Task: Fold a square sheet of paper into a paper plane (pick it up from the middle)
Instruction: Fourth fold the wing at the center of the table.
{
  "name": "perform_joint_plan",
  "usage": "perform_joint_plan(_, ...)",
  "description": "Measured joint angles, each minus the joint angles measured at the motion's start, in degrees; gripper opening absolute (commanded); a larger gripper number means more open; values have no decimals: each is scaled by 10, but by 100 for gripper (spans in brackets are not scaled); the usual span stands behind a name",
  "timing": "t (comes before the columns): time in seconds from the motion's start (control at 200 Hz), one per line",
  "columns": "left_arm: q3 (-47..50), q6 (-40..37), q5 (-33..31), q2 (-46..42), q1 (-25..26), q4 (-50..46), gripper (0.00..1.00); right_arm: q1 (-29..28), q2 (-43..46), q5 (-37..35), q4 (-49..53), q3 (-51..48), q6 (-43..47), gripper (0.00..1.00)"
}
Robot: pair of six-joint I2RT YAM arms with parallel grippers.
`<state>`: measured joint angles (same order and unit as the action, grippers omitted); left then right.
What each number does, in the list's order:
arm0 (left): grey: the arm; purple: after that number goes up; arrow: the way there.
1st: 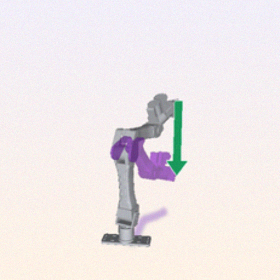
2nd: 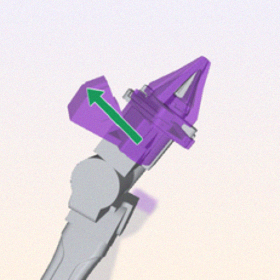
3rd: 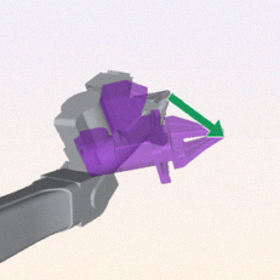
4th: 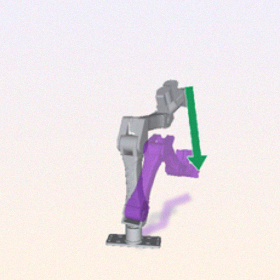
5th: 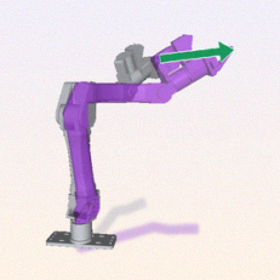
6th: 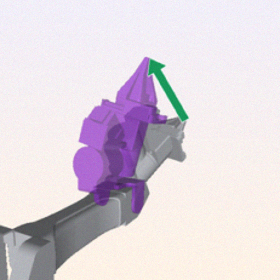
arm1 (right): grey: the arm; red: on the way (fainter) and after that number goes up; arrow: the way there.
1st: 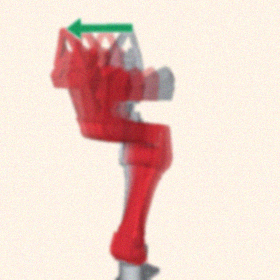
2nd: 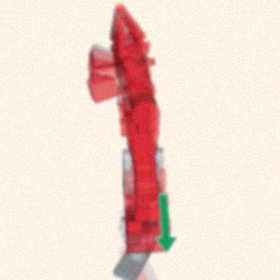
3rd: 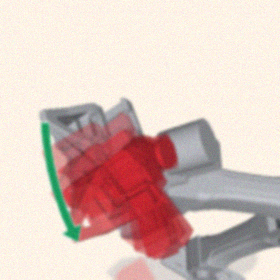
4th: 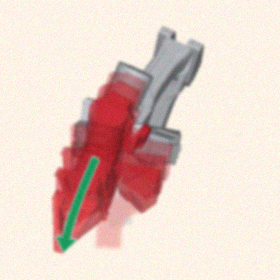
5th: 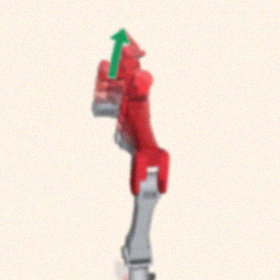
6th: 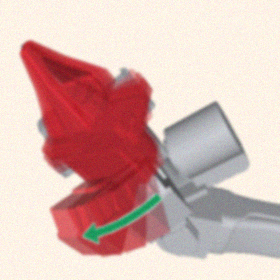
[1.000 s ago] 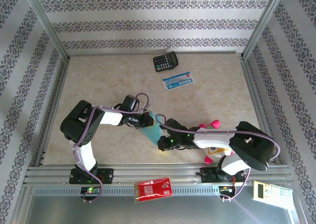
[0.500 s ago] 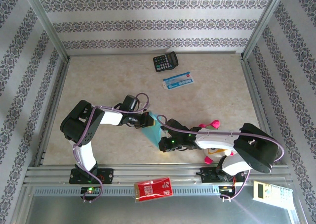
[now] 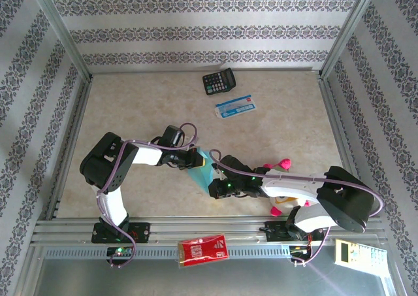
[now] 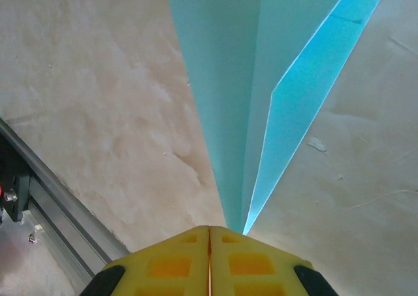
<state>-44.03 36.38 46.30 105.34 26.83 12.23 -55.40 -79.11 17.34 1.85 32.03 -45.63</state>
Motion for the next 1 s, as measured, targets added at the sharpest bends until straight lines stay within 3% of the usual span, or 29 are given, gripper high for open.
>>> perform_joint_plan(0.999, 0, 0, 0, 0, 0, 0, 8, -2, -66, 0, -28, 1, 0, 6)
